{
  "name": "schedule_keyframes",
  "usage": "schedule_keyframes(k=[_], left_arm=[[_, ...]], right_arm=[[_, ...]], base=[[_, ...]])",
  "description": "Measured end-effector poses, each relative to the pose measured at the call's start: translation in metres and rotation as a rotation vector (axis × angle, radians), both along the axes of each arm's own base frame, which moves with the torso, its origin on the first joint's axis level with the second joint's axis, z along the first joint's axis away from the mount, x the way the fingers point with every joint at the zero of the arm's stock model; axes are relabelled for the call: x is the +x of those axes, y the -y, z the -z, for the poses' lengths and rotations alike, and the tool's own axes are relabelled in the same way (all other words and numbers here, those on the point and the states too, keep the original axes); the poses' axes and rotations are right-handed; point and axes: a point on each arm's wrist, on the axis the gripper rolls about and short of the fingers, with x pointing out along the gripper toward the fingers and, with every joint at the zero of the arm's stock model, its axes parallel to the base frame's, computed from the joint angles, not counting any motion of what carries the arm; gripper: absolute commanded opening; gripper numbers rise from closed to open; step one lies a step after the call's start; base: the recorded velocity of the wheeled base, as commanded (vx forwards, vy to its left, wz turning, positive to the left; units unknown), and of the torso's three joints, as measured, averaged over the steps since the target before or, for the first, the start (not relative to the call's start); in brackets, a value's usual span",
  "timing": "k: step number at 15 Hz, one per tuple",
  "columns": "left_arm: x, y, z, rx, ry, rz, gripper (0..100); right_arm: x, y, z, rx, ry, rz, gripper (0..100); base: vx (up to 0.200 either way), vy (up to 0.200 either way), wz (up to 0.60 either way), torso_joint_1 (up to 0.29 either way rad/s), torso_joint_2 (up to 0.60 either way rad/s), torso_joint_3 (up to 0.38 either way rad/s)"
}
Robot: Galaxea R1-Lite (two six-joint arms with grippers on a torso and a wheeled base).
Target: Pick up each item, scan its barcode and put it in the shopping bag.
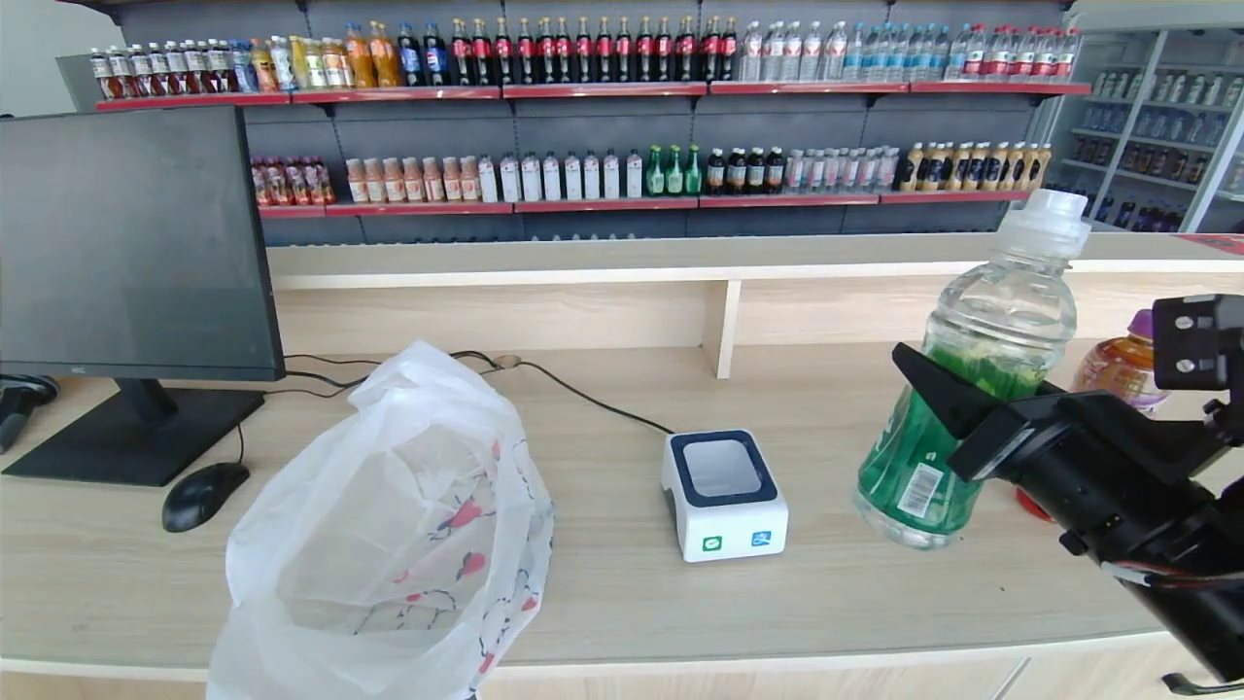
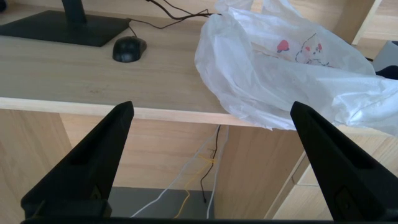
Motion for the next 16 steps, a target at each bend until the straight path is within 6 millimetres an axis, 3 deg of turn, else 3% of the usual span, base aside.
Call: schedule_keyframes(k=[4, 7, 11, 16], left_arm=[[0.0, 0.0, 0.0, 0.0, 0.0, -0.001, 100], [0.0, 0.0, 0.0, 0.0, 0.0, 0.0, 100], [0.0, 0.0, 0.0, 0.001, 0.001, 0.0, 100], [0.0, 0.0, 0.0, -0.001, -0.001, 0.0, 100]], right_arm=[[0.0, 0.017, 0.009, -0.035, -0.008, 0.046, 0], [0.014, 0.024, 0.001, -0.049, 0.035, 0.09, 0], [0.02, 0.028, -0.003, -0.079, 0.072, 0.115, 0], [0.022, 0.028, -0.003, -0.07, 0.077, 0.116, 0]], base=[[0.0, 0.0, 0.0, 0.0, 0.0, 0.0], [-0.2, 0.0, 0.0, 0.014, 0.0, 0.001], [0.0, 0.0, 0.0, 0.0, 0.0, 0.0], [0.0, 0.2, 0.0, 0.012, 0.01, 0.001]])
